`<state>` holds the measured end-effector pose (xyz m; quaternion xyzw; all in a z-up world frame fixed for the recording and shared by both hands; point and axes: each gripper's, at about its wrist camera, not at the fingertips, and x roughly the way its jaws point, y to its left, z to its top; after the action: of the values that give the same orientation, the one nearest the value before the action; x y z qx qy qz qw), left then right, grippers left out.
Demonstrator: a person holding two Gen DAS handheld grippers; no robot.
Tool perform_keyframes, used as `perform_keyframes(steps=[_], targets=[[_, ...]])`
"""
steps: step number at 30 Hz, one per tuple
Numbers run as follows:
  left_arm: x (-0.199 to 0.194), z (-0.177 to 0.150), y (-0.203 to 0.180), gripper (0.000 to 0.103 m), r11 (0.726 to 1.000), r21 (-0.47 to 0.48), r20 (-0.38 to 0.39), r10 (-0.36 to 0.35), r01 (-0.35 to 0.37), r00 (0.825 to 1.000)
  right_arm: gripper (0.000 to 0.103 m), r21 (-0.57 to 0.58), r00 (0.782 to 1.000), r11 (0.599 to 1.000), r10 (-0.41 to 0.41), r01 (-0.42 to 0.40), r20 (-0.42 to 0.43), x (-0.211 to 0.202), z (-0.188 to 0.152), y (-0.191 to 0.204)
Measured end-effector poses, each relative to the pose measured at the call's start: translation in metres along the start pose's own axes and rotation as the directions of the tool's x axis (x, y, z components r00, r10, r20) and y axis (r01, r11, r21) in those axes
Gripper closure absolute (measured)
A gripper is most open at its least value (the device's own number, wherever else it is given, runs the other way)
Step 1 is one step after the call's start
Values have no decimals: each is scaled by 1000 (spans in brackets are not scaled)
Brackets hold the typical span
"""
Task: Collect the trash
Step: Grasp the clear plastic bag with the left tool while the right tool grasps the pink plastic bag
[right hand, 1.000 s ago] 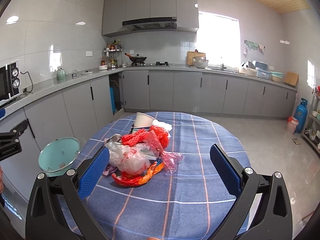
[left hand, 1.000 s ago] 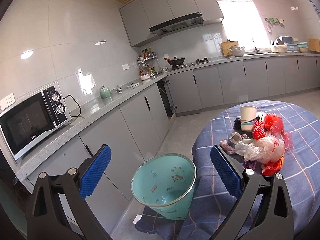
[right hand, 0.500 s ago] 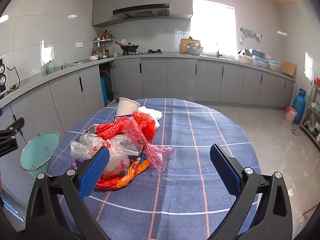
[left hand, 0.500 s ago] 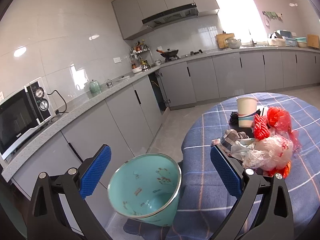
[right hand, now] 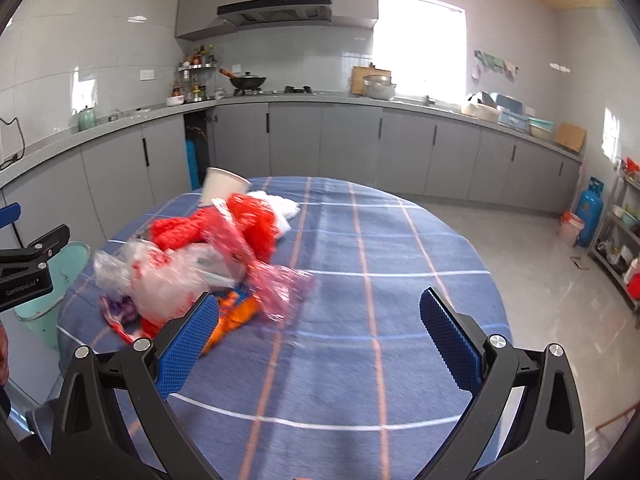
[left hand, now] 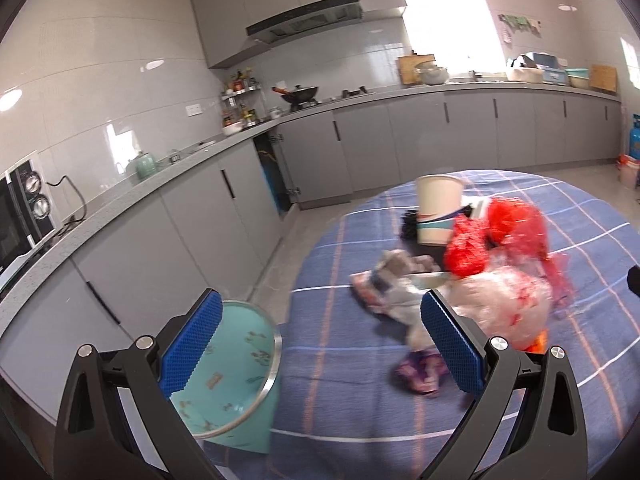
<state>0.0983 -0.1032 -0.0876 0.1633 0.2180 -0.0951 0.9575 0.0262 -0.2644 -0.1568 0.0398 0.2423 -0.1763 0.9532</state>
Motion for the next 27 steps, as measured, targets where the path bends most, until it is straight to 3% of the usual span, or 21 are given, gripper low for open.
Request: perform_keyframes(steps=[10,15,16,17,18,20,23,27], targets=[[-1,12,-72,5,992,74,5,-100,100,995,4,90,999,995,-37,38,-9,10,-6,-38],[19,4,-92,5,984,109,-58,-134,139,989,4,105,999,994,-36,40,-32,17,-11,-44],[22,1,-93,11,983,107,-72,-141,148,987,4,102,999,994,-38,41,-33,17,-12,-44],[26,-1,-92,27,980,94,-91,-169,177,981,4,101,999,994,-38,41,-33,17,-12,-43],[28,-2,-90,36,976,84,-106,-192,202,976,4,101,999,994,-35,39,-33,18,-13,-43],[28,-3,-87,74,963,62,-124,-254,263,959,4,96,999,995,-33,36,-32,19,-14,-41],[22,-3,-86,89,949,62,-129,-300,309,945,4,84,999,996,-25,28,-41,21,-16,-36],[7,2,-76,91,941,57,-101,-327,334,939,5,69,999,998,2,1,-43,22,-9,-26]])
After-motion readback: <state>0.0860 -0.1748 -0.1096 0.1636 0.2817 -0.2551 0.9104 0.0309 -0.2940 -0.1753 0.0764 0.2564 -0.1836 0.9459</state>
